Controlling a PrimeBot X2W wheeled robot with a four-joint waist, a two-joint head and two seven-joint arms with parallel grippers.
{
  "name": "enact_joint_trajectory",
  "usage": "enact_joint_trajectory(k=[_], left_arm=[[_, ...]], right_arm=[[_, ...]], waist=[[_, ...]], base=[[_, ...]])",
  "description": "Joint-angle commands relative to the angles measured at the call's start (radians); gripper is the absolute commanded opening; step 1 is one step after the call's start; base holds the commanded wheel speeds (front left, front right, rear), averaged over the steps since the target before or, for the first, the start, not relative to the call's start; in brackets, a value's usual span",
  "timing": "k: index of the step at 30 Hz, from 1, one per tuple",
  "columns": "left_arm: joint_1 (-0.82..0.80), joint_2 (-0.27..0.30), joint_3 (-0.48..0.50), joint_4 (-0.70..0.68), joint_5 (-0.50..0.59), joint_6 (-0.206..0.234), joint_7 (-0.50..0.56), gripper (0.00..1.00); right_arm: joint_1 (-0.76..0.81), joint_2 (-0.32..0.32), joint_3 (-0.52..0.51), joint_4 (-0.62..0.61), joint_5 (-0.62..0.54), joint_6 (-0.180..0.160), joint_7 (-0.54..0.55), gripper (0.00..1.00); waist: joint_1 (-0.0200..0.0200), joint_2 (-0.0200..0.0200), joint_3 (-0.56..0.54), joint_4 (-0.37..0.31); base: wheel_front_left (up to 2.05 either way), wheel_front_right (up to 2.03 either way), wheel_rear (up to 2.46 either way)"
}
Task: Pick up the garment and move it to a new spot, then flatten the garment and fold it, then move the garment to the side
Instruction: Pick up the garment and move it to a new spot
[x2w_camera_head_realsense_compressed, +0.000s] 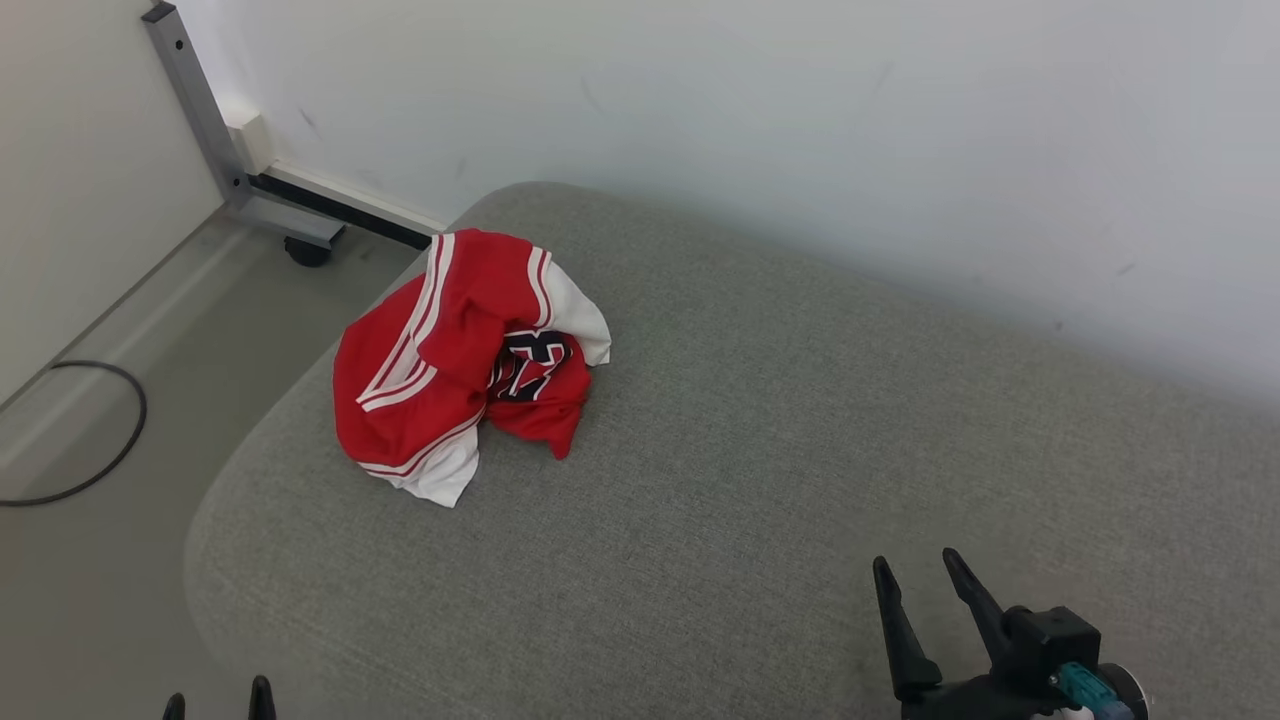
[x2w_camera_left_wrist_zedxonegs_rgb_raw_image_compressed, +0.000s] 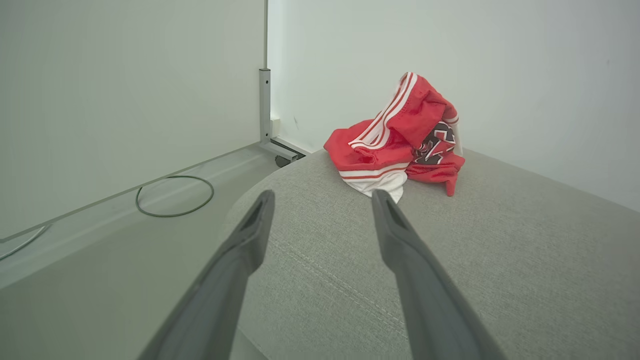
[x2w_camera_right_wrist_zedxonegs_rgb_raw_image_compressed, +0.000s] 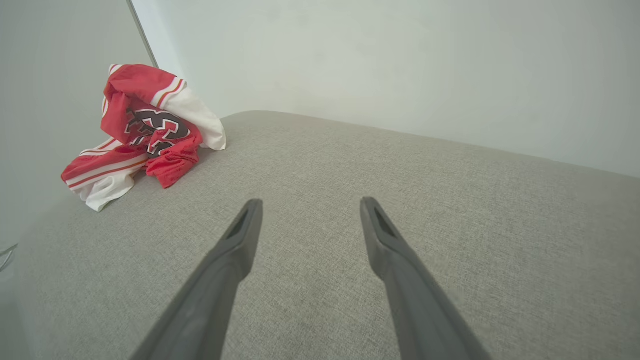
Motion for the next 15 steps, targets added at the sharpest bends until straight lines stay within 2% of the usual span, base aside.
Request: enact_joint_trajectory(k=[1,15], left_arm=[[0.008,-0.004,0.003,-0.008,0.006,0.001,-0.003,1.00],[-0.001,-0.018,-0.005,0.011,0.009,0.001,-0.003,1.00]], right_arm=[[-0.004,0.000,0.001,0.005,-0.006,-0.002,0.000,1.00],[-0.014,0.000,-0.004,0.032,-0.021,-0.002,-0.018,1.00]], waist=[[-0.0002,-0.0001,0.012,0.011],[-0.0002,-0.0001,0.001,0.003]], base=[[-0.12,-0.12,-0.12],[-0.02,-0.02,-0.02]])
